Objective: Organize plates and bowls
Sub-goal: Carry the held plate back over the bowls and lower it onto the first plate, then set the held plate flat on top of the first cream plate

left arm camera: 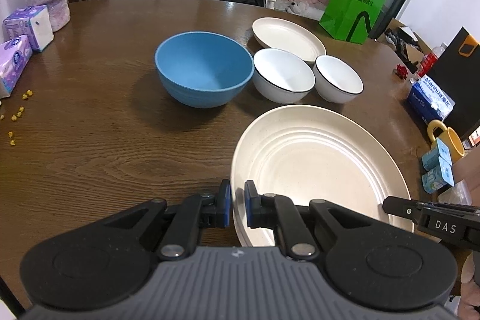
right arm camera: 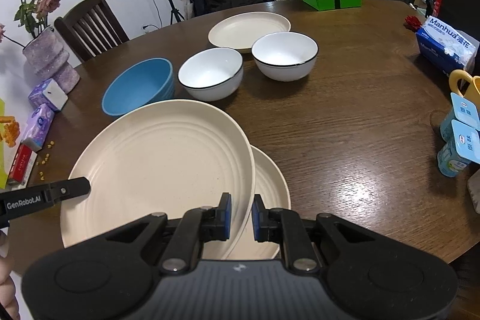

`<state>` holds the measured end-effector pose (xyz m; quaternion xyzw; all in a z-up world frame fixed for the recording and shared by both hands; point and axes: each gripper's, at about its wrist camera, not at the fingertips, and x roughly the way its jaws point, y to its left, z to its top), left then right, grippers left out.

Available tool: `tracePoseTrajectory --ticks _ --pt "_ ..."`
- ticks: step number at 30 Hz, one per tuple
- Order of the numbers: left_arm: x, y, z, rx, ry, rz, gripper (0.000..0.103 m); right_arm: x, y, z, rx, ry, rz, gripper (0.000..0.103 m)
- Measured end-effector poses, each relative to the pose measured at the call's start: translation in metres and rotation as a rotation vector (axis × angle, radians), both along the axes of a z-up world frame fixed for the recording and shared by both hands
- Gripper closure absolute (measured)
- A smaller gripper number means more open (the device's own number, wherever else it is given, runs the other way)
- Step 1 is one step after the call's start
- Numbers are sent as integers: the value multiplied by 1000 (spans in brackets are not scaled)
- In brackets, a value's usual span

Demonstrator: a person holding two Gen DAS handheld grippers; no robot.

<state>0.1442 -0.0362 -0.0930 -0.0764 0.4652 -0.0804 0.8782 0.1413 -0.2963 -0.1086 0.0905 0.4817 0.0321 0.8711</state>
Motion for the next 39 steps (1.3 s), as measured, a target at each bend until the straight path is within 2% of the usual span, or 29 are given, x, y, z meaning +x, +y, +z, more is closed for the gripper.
tracePoseTrajectory --ticks 39 --pt "24 -29 -59 51 111 -55 93 8 -14 -57 -47 74 -18 89"
